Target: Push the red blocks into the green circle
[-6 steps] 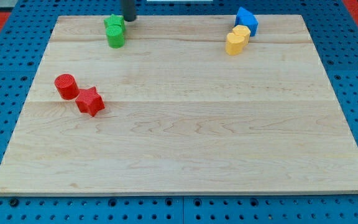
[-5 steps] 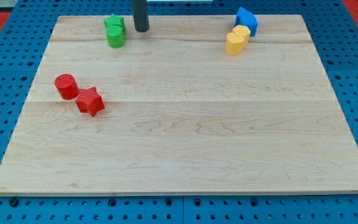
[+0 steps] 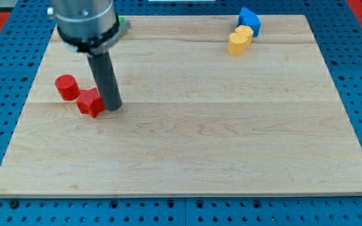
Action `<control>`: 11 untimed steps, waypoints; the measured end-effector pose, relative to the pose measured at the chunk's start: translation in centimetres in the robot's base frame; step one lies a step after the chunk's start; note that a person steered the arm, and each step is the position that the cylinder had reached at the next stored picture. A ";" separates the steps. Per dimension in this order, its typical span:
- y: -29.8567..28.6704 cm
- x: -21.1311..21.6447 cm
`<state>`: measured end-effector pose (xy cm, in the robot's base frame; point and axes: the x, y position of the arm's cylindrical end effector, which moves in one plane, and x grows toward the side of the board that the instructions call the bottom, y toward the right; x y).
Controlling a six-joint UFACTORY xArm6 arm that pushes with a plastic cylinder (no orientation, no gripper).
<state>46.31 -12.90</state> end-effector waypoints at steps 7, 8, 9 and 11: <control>-16.8 -1.9; -15.7 -2.0; -14.6 -2.0; -12.0 -3.5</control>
<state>42.85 -24.93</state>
